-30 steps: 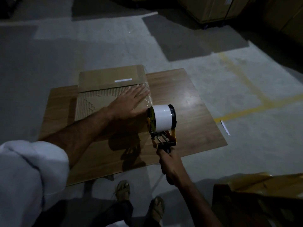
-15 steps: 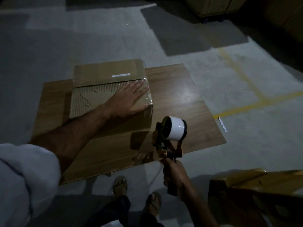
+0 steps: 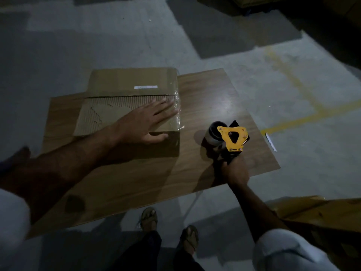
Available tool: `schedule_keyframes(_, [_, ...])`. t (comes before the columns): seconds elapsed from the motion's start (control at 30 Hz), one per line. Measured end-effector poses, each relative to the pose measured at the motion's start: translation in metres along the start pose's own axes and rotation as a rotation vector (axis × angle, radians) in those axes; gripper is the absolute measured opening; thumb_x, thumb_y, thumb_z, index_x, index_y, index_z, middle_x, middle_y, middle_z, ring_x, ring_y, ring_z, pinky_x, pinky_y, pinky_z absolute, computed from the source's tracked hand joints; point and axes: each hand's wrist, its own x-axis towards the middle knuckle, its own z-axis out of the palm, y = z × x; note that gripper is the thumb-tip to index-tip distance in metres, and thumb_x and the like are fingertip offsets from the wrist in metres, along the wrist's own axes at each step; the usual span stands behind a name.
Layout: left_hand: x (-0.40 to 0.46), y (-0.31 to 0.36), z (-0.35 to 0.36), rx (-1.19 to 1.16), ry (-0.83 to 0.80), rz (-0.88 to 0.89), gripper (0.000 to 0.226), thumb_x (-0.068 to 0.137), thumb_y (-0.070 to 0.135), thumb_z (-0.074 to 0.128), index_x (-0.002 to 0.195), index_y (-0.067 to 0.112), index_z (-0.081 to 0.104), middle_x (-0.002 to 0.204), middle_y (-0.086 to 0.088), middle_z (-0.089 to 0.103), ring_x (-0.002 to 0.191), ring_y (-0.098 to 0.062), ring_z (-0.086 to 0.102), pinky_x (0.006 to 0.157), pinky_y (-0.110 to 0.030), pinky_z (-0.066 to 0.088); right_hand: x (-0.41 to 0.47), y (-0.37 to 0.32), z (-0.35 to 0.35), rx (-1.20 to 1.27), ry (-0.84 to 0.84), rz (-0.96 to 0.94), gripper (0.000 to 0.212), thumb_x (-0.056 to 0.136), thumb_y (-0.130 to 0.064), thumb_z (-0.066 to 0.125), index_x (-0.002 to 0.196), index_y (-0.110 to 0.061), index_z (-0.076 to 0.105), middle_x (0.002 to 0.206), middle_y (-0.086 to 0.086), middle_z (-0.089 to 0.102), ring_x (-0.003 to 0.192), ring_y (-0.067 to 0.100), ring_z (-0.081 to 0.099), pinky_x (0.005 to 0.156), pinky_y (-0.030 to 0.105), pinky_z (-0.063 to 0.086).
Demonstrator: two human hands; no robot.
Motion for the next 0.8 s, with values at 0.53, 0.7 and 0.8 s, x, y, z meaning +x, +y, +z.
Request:
schedule_keyframes(0.53, [-0.018,0.038,0.021,-0.158,0.372,-0.250,0.058,0.102,0.060,0.047,0.147,0.024,0.058,0.158,0.002,0.048,0.150,-0.018,0.039,0.121,-0.041,0.034,-0.025,-0.128,-0.027,0.027,0.346,-1.248,0.039,0.097,-0.045,0.070,0.126,-0.019,0.070,0.140,0.016,0.052,0.125,0.028,0.051,0.099,0.034,0.044])
schedule_keyframes(0.7, [-0.017,0.037,0.037,0.005,0.450,-0.240,0.060,0.099,0.059,0.059,0.144,0.020,0.061,0.154,-0.002,0.053,0.145,-0.024,0.047,0.114,-0.044,0.044,0.003,-0.121,-0.018,-0.039,0.344,-1.348,0.041,0.095,-0.048,0.074,0.127,-0.023,0.068,0.143,0.019,0.054,0.126,0.032,0.053,0.099,0.042,0.047])
schedule_keyframes(0.8, [-0.018,0.034,0.042,0.114,0.425,-0.215,0.069,0.096,0.061,0.064,0.149,0.019,0.056,0.157,-0.004,0.049,0.145,-0.026,0.047,0.113,-0.045,0.045,0.009,-0.116,-0.005,-0.062,0.361,-1.391,0.054,0.091,-0.049,0.076,0.135,-0.025,0.056,0.144,0.021,0.054,0.129,0.034,0.053,0.101,0.046,0.047])
